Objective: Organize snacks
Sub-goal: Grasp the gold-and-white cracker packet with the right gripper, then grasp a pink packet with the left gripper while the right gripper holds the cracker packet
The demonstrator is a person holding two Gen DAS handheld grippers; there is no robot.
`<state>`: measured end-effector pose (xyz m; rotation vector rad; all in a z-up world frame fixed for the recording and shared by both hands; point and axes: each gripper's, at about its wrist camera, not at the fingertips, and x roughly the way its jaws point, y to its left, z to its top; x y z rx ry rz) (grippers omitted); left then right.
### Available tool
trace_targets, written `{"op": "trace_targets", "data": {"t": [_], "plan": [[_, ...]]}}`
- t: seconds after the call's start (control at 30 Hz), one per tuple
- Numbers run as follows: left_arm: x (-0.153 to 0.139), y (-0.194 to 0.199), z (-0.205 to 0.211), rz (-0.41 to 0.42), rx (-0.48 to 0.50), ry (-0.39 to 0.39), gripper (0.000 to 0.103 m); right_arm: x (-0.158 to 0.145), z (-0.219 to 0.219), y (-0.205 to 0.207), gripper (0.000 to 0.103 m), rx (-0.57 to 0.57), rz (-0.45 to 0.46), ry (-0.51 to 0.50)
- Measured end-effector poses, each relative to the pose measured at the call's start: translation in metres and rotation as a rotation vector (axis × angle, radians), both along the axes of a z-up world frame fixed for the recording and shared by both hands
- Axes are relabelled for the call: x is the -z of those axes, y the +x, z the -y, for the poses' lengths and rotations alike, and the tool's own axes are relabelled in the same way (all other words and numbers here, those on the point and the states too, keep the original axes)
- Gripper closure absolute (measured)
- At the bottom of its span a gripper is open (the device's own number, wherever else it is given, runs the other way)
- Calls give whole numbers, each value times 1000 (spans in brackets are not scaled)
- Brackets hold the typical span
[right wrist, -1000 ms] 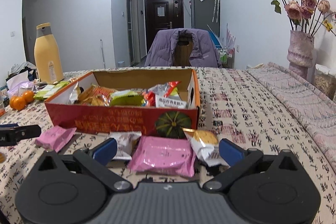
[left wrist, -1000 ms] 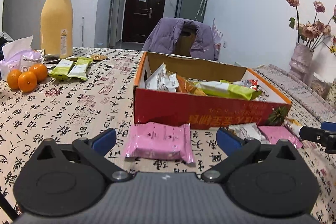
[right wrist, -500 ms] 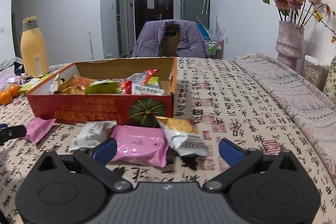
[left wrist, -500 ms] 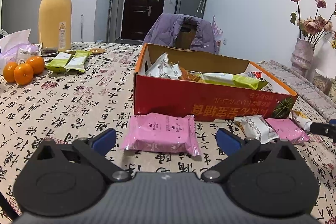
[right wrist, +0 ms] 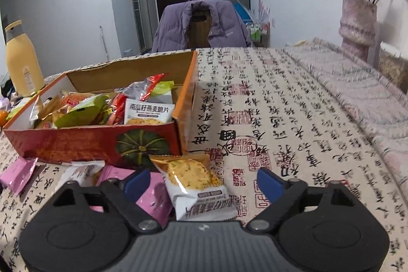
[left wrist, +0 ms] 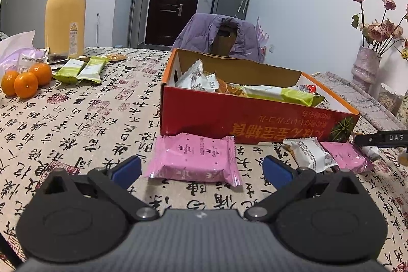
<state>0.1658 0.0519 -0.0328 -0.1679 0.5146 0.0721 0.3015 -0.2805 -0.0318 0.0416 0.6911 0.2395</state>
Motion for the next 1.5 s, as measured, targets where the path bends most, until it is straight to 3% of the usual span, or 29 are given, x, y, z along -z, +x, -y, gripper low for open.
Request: {"op": "trace_targets", "data": {"t": [0.1, 0.2, 0.4, 0.6, 0.87, 1.17, 1.5], "plan": [[0, 1, -1, -1, 0, -7, 0, 7, 5, 7, 32, -3, -37, 71], [0, 2, -2, -6, 0, -14, 0, 11, 9, 7, 37, 1, -50, 122], [1, 1, -3, -7, -1, -18, 0, 10, 11, 2, 59, 1, -29, 137], [1, 1, -4, -7, -5, -26, 0, 0, 9, -18, 62, 24, 67, 122], [2, 2, -4, -16, -9, -22, 0, -14, -21, -62, 62, -5, 220, 13], [2, 4, -1, -44, -25, 1, 0, -11, -55, -80, 62, -69, 257, 21], [-14, 20, 8, -103, -20, 96, 0, -1, -57, -84, 62, -38, 278, 29]]}}
